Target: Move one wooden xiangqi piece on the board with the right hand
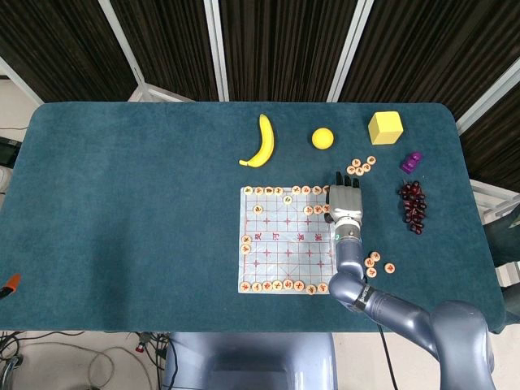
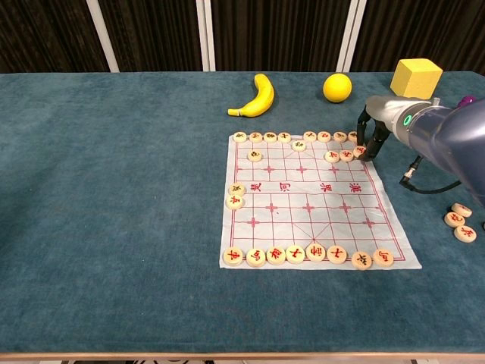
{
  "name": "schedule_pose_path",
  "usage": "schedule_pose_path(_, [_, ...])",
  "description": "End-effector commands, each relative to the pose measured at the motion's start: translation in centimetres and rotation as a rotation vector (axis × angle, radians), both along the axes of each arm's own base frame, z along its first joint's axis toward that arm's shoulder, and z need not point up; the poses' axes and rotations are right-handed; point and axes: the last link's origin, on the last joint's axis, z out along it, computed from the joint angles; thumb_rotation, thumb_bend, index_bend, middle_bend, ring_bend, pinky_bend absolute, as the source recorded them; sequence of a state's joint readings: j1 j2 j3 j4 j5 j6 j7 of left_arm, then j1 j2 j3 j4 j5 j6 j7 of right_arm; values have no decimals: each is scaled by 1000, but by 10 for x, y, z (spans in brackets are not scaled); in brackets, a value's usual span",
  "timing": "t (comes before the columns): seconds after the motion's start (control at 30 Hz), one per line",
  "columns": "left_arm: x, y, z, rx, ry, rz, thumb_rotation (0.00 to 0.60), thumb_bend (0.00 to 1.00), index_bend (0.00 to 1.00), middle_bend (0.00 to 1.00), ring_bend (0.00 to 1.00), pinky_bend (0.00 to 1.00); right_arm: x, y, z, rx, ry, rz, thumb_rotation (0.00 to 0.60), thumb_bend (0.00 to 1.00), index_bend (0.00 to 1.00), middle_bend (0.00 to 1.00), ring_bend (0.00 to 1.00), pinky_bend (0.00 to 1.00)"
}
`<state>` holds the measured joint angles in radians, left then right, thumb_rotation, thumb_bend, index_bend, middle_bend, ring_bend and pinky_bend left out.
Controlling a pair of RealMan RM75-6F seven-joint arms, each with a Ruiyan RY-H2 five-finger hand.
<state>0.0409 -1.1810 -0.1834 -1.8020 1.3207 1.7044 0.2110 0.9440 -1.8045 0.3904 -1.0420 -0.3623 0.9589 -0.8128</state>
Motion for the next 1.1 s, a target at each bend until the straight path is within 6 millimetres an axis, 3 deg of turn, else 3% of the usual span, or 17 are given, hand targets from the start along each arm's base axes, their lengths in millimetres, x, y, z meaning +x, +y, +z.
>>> schedule_pose_path(0.03, [0, 0, 0, -1, 1, 1, 600, 27, 20, 0, 0, 64, 3, -2, 3, -4, 5, 2, 600, 375, 528, 0, 0, 38])
schedule_pose_path(1.1, [0, 2, -1, 4, 6, 7, 600, 27, 22, 0, 0, 64, 0, -16, -10, 2, 27, -30, 600, 374, 528, 0, 0, 38])
